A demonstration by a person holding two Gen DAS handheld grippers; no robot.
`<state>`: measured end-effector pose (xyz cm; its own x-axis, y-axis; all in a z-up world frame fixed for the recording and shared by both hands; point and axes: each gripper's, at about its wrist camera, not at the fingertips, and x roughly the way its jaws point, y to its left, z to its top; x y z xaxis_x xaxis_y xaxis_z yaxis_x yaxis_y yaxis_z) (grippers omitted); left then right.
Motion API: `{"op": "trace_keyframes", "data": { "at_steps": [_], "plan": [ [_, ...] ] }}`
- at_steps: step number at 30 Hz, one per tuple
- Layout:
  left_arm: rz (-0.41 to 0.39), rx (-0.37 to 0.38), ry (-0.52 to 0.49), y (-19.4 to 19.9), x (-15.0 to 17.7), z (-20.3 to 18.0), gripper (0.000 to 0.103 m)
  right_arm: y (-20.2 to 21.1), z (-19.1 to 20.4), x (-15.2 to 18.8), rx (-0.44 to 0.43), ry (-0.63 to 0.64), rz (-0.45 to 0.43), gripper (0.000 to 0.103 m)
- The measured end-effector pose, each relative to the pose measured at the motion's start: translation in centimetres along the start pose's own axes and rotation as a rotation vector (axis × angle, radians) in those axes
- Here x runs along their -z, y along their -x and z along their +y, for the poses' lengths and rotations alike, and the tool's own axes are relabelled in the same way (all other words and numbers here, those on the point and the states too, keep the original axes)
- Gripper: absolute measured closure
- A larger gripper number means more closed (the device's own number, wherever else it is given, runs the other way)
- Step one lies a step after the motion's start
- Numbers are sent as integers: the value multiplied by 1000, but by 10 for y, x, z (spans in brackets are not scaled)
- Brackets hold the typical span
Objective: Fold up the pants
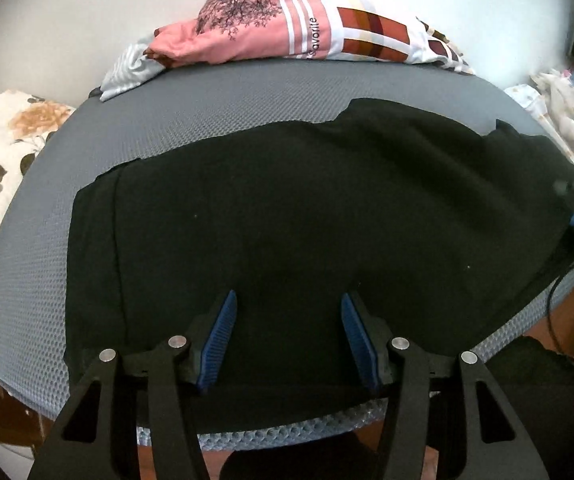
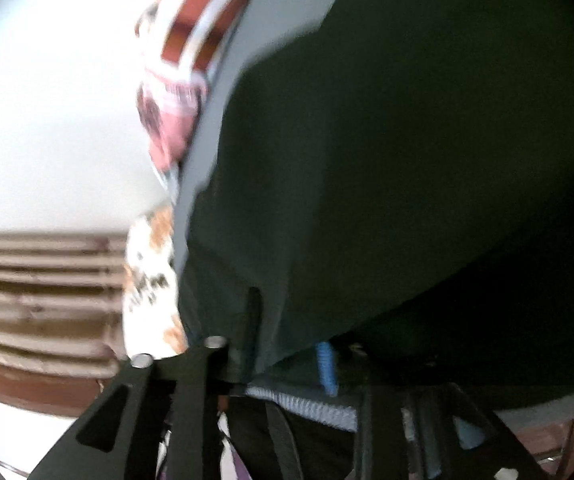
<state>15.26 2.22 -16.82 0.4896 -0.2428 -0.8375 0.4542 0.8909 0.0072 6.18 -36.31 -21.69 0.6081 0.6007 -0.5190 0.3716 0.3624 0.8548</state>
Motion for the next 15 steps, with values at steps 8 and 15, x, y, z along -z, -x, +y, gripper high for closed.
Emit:
{"op": "trace_keyframes", "data": {
  "at_steps": [8, 15],
  "plan": [
    [-15, -8, 6, -5, 6, 8, 46, 112, -70, -95, -139, -131, -339, 67],
    [-11, -11, 6, -6, 2, 5, 44, 171, -103, -162, -30, -188, -466, 97]
  ]
}}
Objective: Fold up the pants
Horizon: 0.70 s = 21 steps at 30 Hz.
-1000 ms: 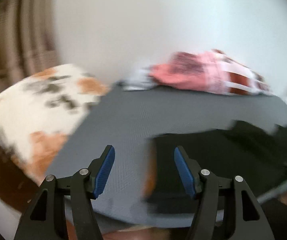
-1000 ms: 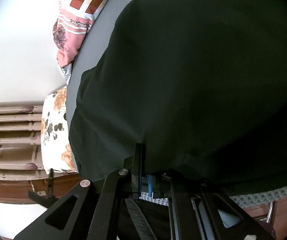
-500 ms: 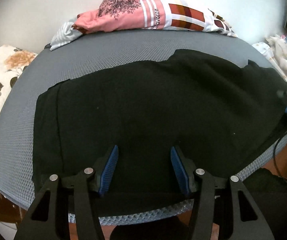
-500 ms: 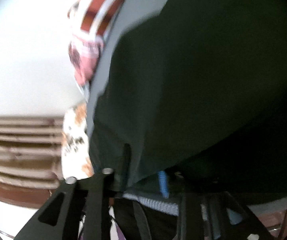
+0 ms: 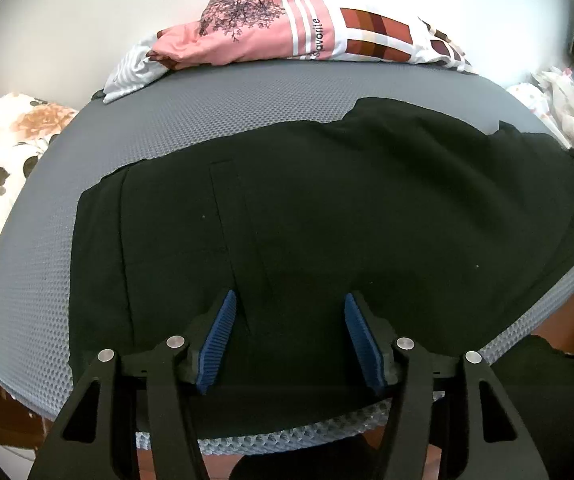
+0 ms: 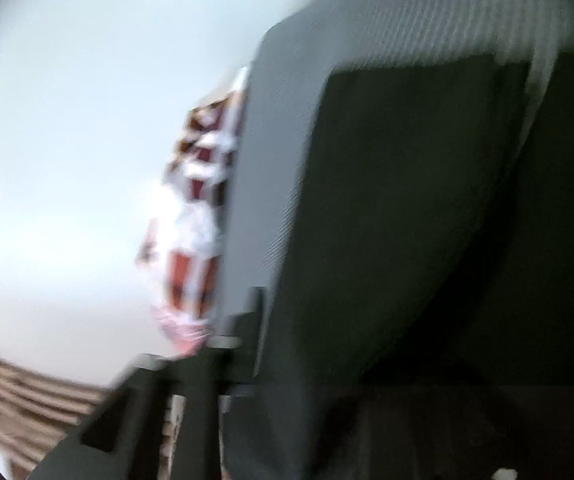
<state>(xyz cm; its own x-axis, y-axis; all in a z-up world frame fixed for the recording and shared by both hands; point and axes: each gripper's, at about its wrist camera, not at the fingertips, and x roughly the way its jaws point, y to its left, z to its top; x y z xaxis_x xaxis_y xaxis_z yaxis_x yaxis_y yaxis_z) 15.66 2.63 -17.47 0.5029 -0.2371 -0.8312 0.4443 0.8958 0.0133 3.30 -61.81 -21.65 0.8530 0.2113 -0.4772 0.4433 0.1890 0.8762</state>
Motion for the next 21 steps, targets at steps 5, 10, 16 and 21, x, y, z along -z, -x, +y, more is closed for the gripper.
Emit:
{"op": "trace_keyframes", "data": {
  "at_steps": [5, 10, 16, 21],
  "plan": [
    [17, -1, -7, -1, -1, 4, 37, 44, 10, -1, 59, 115, -20, 98],
    [21, 23, -1, -4, -2, 11, 32, 97, -4, 10, 89, 130, -5, 99],
    [15, 29, -16, -4, -1, 14, 30, 116, -59, 28, 120, 21, 45, 101],
    [16, 23, -20, -5, -2, 15, 28, 129, -56, 34, 94, -4, 34, 100]
  ]
}}
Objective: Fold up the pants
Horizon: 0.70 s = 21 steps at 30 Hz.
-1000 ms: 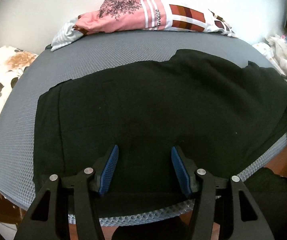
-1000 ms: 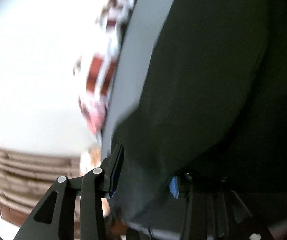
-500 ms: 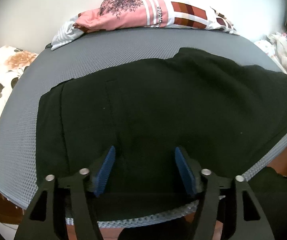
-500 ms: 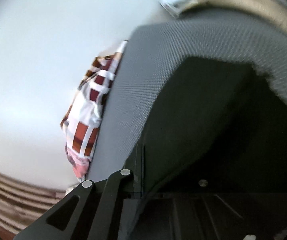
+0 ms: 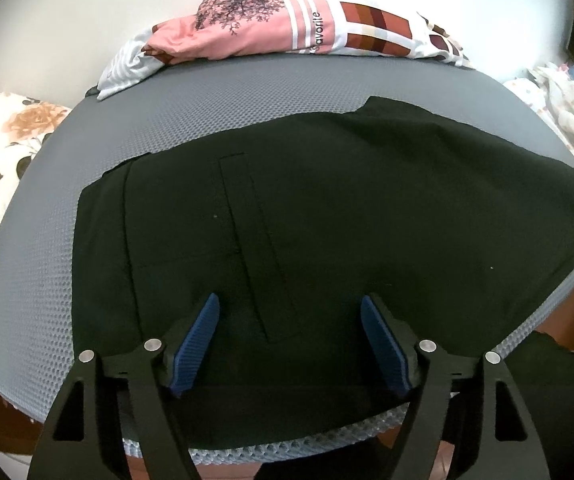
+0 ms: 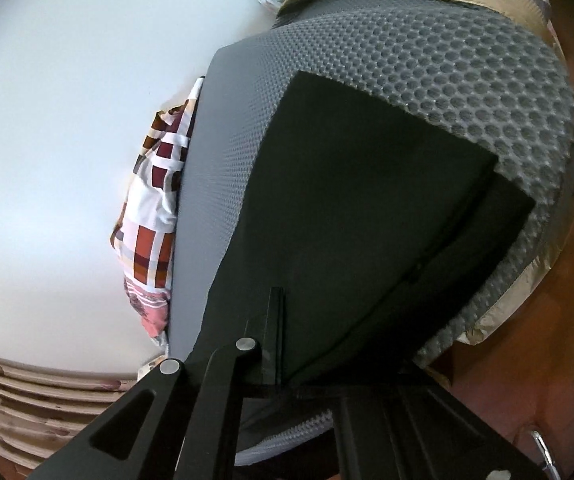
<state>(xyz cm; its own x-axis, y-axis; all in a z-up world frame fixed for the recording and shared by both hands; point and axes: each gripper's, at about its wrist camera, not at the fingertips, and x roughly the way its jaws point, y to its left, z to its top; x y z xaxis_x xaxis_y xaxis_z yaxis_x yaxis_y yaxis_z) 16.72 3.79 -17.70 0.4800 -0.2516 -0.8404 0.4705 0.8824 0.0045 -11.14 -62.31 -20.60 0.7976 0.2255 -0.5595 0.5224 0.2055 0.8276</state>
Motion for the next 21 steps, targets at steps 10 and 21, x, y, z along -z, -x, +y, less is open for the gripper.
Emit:
{"op": "trace_keyframes", "data": {
  "at_steps": [10, 21],
  "plan": [
    [-6, 8, -17, -1, 0, 1, 27, 26, 3, 2, 26, 28, -27, 101],
    [2, 14, -31, -2, -1, 1, 26, 29, -4, -9, 2, 2, -39, 99]
  ]
}}
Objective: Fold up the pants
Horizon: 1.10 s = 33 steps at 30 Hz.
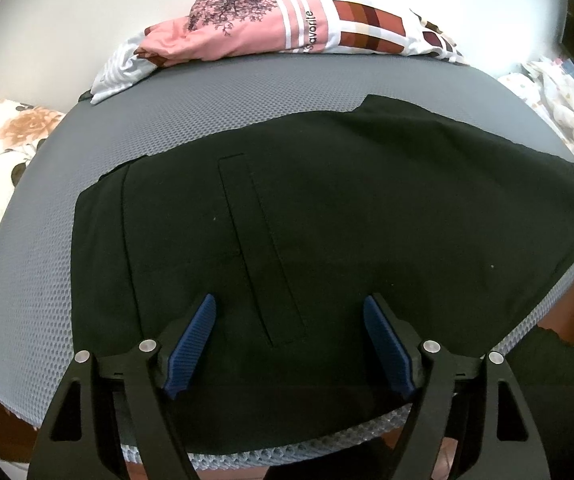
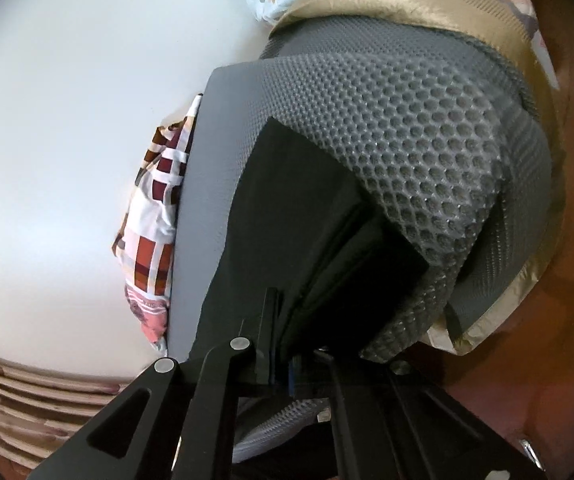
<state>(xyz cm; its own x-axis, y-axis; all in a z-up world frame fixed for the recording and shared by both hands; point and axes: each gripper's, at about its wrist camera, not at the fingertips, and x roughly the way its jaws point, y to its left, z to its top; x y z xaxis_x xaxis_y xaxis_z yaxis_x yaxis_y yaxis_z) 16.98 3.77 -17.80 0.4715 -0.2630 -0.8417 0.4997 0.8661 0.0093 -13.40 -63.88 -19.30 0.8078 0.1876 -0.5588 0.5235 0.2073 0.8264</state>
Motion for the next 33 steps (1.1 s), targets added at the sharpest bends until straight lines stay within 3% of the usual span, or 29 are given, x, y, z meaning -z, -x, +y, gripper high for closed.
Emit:
{"op": "trace_keyframes", "data": {
  "at_steps": [6, 8, 11, 12, 13, 16, 19, 31, 33],
  "plan": [
    [8, 11, -21, -1, -1, -1, 25, 2, -6, -9, -17, -17, -6, 101],
    [10, 12, -24, -1, -2, -1, 25, 4, -15, -12, -70, -69, -10, 99],
    [8, 11, -26, -1, -2, -2, 24, 30, -32, -20, -73, -129, -115, 97],
    [7, 12, -25, -1, -1, -1, 24, 42, -37, -22, -62, -139, -154, 86],
    [5, 11, -25, -1, -1, -1, 24, 53, -40, -23, -43, -144, -183, 85],
    [-3, 10, -24, -2, 0, -2, 23, 78, -43, -27, 16, -114, -222, 82],
    [-8, 10, -21, -2, 1, -1, 22, 87, -42, -26, -5, -96, -218, 70],
    [-19, 11, -22, -2, 0, -3, 21, 62, -33, -13, -62, -67, -161, 58],
    [-27, 13, -20, -2, 1, -3, 21, 57, -23, -9, -28, -28, -162, 58]
  ]
}}
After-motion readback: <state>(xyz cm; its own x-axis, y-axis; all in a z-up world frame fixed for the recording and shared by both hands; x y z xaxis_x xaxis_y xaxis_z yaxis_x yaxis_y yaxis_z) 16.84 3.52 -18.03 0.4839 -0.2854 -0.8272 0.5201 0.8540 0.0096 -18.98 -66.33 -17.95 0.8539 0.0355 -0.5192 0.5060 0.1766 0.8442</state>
